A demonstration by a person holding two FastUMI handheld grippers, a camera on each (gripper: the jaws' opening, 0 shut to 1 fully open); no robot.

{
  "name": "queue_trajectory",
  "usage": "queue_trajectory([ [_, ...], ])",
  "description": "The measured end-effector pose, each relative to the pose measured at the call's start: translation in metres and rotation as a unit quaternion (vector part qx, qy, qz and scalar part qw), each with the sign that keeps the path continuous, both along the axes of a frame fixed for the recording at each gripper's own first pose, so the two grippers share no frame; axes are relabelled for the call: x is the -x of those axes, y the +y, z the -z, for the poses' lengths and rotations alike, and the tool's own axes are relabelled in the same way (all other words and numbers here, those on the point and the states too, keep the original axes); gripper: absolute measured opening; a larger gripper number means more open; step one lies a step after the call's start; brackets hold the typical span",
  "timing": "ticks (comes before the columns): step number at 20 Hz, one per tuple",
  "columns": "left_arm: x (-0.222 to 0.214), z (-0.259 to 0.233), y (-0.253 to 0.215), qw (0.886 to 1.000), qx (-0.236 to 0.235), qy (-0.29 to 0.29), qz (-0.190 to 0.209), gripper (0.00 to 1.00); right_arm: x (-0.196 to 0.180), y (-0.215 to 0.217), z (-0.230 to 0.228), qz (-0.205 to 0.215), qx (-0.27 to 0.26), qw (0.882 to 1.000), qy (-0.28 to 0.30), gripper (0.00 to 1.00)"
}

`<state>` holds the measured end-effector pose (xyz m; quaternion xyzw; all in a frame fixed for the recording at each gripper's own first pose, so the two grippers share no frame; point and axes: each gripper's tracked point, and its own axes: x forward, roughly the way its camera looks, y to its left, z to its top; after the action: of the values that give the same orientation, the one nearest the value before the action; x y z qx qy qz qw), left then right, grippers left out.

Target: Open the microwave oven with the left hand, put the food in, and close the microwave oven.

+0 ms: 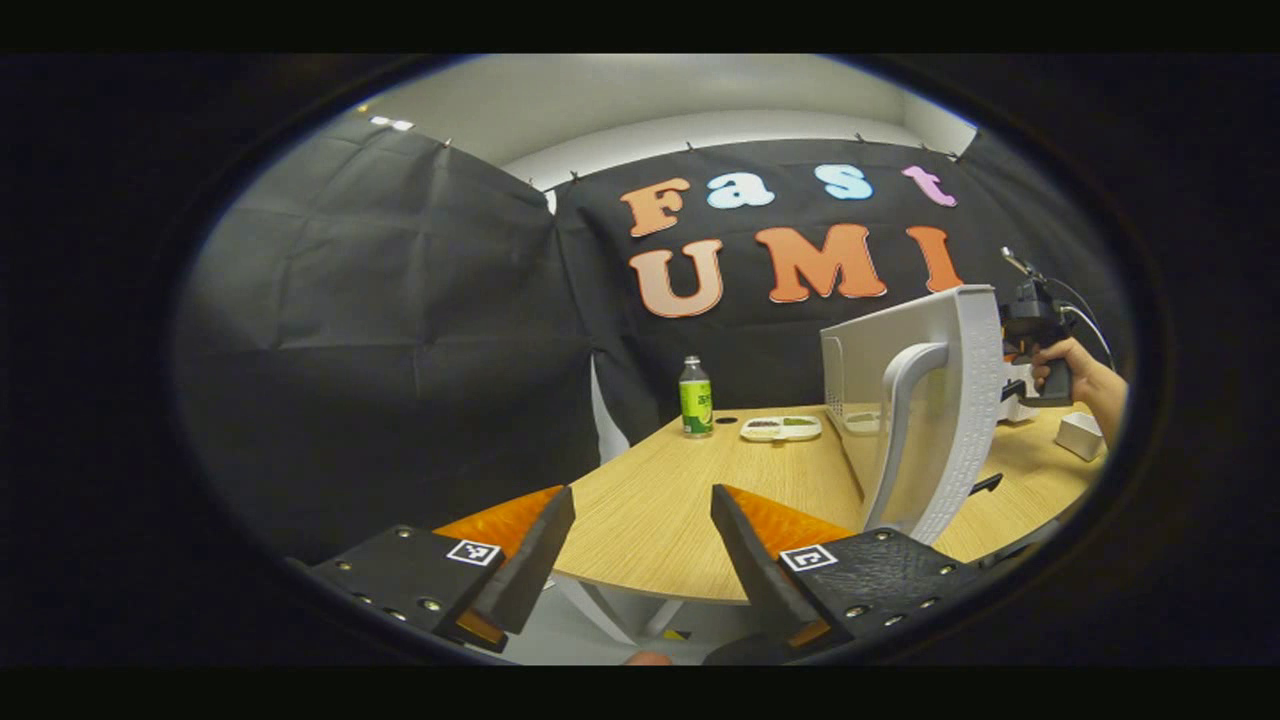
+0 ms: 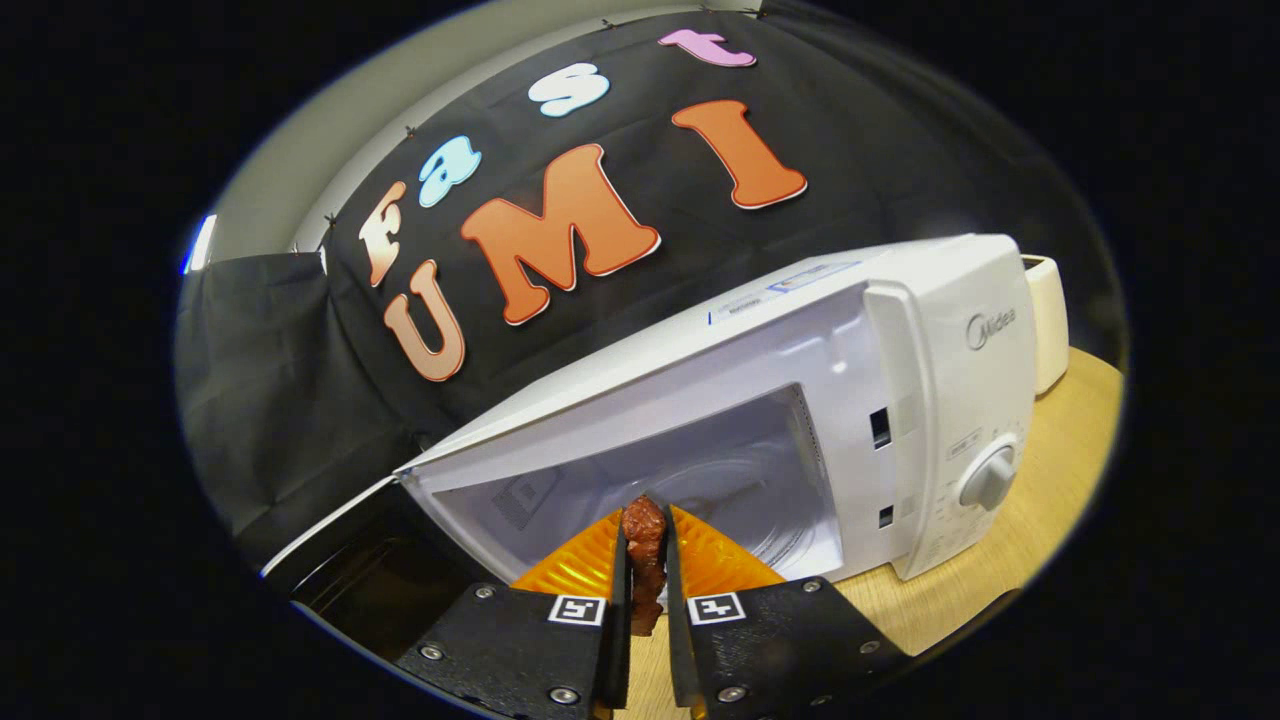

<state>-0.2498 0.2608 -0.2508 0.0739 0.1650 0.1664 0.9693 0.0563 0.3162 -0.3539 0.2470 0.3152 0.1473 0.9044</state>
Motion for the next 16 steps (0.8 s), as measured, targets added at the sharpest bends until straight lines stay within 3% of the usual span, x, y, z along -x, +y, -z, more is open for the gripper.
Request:
queue_trajectory([
  [6, 0.006, 0.010, 0.015, 1.000, 0.004, 0.010, -0.017, 0.86, -0.028, 0.020, 0.030, 0.035, -0.046, 0.998, 0.028, 0.16],
  [16, 0.004, 0.021, 0.025, 0.999, 0.018, 0.011, -0.028, 0.85, -0.059, 0.041, 0.052, 0.102, -0.064, 0.993, -0.003, 0.16],
])
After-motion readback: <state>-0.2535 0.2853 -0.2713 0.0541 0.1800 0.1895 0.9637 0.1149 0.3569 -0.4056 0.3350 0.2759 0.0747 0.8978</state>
